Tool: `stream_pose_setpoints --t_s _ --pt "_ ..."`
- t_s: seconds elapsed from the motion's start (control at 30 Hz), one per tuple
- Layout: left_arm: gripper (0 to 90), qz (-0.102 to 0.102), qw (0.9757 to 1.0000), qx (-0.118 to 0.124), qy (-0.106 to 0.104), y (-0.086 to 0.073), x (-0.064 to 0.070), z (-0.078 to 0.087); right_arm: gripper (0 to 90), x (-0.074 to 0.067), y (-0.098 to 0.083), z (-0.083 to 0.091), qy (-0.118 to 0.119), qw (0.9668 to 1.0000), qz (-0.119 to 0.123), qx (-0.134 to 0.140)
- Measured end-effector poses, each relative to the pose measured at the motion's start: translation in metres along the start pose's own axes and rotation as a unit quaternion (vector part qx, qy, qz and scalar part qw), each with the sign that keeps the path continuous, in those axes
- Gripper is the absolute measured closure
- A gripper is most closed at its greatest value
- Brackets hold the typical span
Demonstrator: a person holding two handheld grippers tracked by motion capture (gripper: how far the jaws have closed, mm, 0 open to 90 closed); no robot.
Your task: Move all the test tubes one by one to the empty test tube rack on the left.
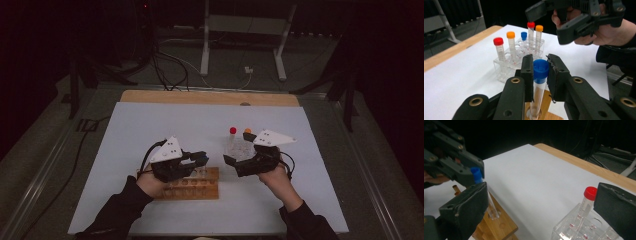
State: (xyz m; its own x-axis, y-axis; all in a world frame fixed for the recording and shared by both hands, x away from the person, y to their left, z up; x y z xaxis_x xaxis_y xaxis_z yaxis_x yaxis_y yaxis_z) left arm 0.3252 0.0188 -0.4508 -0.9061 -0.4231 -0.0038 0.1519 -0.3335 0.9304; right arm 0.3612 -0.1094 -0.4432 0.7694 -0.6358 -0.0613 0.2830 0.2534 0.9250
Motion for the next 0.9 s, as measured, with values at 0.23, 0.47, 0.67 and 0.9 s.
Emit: stream_pose_setpoints --t_s 0.23,0.47,0.67,0.9 --pt "77.5 0.015 0.9997 -0.017 0.002 -0.015 0.0 -0.006 0.0 -0.001 -0.001 0.0 0.004 1.0 0.001 -0.003" --pt "77.5 0.022 0.9993 -0.028 0.009 -0.027 0.0 -0.011 0.0 -0.001 -0.003 -0.001 0.004 1.0 0.004 -0.008" --pt "77.4 0.032 0.9989 -0.033 0.012 -0.033 0.0 -0.011 0.0 -0.001 -0.003 0.0 0.004 1.0 0.003 -0.008" --pt "77.4 0.027 0.9986 -0.043 0.016 -0.036 0.002 -0.014 0.0 -0.001 -0.002 0.001 0.006 1.0 0.0 -0.003"
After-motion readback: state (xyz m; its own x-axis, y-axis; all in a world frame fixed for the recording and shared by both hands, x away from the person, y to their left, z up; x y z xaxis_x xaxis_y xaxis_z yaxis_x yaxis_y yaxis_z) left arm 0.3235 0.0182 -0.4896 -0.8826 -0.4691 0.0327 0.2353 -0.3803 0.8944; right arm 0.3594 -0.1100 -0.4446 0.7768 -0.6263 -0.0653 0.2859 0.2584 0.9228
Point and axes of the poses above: each handheld gripper's, and its own axes: z roughly backward along the jaws, y roughly out of its top, x roughly to its right, the point moved 10 cm from there along -z, roughly forward along the jaws, and after that the axes turned 1 degree about -z, right-handed, at the moved point
